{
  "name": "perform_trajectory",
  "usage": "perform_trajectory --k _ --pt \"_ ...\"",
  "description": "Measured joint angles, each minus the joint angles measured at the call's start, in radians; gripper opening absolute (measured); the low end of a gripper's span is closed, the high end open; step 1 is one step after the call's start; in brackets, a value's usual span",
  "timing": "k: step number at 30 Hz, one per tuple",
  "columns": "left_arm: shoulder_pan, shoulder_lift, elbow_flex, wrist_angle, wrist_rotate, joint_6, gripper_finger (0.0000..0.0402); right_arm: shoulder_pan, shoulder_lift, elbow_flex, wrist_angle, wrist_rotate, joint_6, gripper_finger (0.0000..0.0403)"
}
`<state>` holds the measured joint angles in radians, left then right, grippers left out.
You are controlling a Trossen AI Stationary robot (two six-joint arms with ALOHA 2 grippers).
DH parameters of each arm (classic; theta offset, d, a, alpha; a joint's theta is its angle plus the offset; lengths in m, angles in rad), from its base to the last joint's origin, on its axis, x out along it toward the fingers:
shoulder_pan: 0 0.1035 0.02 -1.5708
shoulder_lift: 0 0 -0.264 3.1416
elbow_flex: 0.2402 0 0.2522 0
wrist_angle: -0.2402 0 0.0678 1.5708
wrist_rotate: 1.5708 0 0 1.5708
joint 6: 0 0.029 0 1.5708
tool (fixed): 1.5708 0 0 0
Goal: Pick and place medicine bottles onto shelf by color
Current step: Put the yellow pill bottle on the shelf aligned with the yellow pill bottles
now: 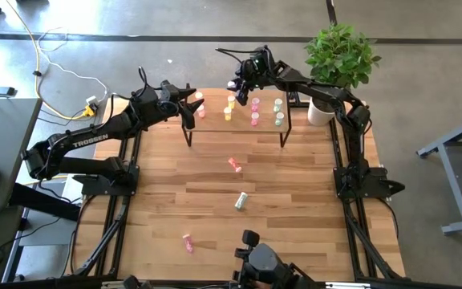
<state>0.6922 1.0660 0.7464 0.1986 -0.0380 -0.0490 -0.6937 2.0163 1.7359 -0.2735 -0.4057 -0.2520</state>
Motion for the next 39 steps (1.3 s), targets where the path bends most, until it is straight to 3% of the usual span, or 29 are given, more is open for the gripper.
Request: perform_trajectory --k 15,24,39 --pt "0.000 0.000 0.000 0.000 0.000 -0.001 0.0239 0.007 0.000 0.000 -0.039 0.011 -0.020 0.0099" --pt "0.000 0.000 0.000 0.000 0.000 -0.001 0.0239 0.020 0.000 0.000 -0.047 0.043 -0.046 0.0144" --pt "0.000 0.000 0.000 0.000 0.000 -0.001 0.0239 0.021 0.000 0.000 -0.047 0.066 -0.063 0.0149"
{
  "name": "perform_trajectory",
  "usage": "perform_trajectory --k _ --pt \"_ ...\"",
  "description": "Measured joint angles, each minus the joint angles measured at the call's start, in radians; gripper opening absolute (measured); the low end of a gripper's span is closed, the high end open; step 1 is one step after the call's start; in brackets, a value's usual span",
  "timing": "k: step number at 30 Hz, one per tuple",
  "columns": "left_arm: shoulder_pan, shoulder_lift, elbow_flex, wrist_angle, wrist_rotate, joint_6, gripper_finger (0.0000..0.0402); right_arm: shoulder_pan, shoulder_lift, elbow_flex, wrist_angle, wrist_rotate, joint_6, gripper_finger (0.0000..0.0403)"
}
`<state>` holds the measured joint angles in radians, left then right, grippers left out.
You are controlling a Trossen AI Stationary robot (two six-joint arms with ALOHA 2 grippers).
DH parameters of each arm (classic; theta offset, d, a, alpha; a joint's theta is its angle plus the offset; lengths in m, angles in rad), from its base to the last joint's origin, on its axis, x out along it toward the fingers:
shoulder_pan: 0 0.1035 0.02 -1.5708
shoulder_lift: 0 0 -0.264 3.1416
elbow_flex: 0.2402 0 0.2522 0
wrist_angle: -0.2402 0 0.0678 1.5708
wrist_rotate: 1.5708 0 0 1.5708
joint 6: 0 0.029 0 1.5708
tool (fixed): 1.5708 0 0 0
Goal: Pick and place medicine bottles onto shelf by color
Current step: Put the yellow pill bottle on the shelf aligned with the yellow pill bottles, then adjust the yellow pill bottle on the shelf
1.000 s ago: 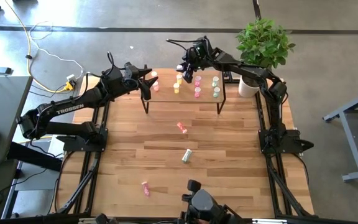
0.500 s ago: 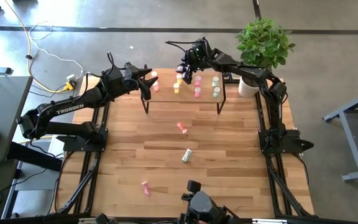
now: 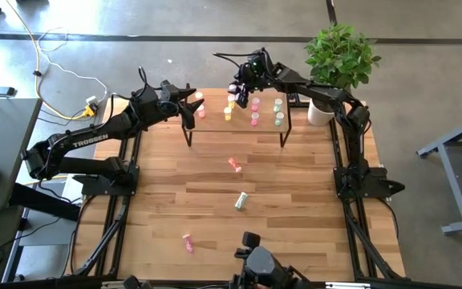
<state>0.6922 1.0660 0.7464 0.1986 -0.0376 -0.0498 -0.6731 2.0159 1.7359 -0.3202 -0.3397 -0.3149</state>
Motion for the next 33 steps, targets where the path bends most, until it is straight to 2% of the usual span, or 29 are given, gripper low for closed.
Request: perform_trajectory --k 7,19,27,33 --pt "0.000 0.000 0.000 0.000 0.000 0.000 0.0239 0.000 -0.002 0.008 -0.004 0.000 0.000 0.0149" --pt "0.000 0.000 0.000 -0.011 0.000 0.001 0.0239 0.000 -0.002 0.112 -0.076 0.000 0.000 0.0149" --pt "-0.016 0.000 0.000 -0.081 -0.008 0.054 0.0239 0.008 -0.002 0.275 -0.298 0.079 0.000 0.0149" --pt "-0.027 0.000 0.000 -0.084 -0.040 0.096 0.0239 0.067 -0.002 0.409 -0.487 0.141 0.026 0.0149"
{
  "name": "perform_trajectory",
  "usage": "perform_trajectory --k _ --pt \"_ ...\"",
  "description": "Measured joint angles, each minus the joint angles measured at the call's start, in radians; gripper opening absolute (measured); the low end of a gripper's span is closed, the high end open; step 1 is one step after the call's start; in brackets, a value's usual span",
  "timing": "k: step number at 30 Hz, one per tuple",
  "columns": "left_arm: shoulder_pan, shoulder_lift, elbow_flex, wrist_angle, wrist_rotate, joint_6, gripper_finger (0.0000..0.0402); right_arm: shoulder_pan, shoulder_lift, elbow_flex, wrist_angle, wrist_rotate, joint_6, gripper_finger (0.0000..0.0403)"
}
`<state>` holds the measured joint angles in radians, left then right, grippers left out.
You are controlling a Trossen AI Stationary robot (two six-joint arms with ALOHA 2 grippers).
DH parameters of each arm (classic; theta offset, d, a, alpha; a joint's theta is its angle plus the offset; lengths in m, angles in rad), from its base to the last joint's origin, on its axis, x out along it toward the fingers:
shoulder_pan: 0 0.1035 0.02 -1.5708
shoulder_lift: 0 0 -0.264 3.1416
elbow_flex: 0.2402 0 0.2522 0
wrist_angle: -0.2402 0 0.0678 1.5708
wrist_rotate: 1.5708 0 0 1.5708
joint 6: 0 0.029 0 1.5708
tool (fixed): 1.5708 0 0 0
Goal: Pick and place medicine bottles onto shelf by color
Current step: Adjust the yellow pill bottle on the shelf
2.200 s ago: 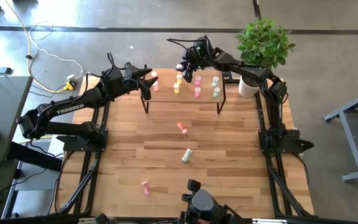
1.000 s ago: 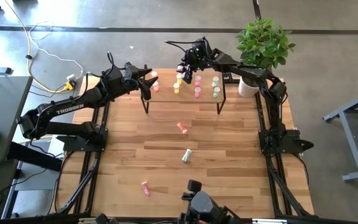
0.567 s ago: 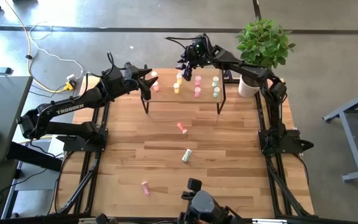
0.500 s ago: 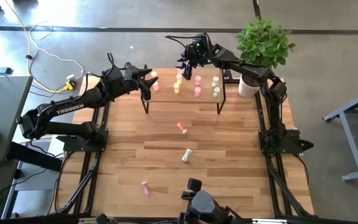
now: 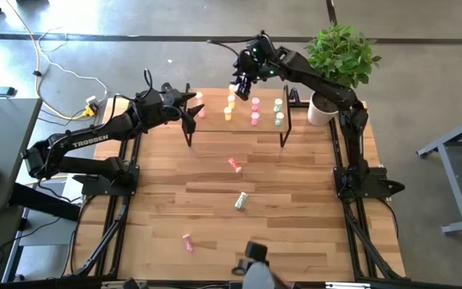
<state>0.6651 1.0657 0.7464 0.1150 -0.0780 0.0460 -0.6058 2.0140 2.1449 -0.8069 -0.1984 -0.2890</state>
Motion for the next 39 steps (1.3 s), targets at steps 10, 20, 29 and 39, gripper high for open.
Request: perform_trajectory --k 10,20,29,39 --pt "0.002 -0.075 0.000 -0.028 -0.067 0.038 0.0239 0.157 0.000 0.086 -0.178 0.080 0.090 0.0149" --pt "0.002 -0.173 0.000 -0.160 -0.068 -0.031 0.0239 0.273 0.000 0.072 -0.172 0.217 0.106 0.0149" --pt "0.002 -0.248 0.000 -0.218 -0.060 -0.069 0.0239 0.296 0.001 0.146 -0.110 0.275 0.098 0.0149" --pt "0.001 -0.255 0.000 -0.273 -0.061 -0.070 0.0239 0.285 0.071 0.149 -0.107 0.248 0.128 0.0149"
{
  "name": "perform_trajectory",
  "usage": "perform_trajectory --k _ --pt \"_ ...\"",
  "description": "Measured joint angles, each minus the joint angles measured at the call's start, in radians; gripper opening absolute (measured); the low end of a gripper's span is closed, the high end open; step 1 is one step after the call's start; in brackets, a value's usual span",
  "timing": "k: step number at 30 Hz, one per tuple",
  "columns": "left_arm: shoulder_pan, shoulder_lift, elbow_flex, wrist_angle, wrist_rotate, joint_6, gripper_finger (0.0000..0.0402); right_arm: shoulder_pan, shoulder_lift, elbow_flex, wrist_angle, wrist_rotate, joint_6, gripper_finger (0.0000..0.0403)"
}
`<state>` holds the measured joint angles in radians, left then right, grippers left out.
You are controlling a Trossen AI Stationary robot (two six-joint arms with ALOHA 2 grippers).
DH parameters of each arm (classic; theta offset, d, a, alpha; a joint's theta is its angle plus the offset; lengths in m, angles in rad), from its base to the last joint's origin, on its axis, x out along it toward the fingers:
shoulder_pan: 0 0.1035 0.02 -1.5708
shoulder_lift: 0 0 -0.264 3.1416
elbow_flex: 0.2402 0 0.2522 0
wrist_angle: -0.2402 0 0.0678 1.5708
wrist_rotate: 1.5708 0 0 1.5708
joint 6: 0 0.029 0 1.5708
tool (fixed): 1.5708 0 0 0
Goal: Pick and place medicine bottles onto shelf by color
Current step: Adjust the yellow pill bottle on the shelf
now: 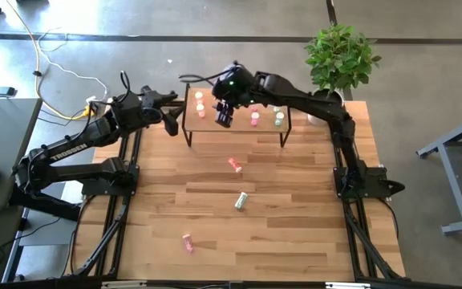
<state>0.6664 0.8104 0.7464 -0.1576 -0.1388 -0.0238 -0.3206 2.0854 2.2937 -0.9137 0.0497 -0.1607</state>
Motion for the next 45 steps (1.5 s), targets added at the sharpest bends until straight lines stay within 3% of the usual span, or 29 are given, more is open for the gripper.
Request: perform_trajectory --k 12,45 --pt "0.000 0.000 0.000 -0.064 0.000 0.000 0.0239 0.001 0.089 -0.001 -0.082 0.011 -0.073 0.0149" --pt "0.001 0.000 0.000 -0.064 -0.003 0.001 0.0239 -0.010 0.091 -0.001 -0.162 0.043 -0.033 0.0149"
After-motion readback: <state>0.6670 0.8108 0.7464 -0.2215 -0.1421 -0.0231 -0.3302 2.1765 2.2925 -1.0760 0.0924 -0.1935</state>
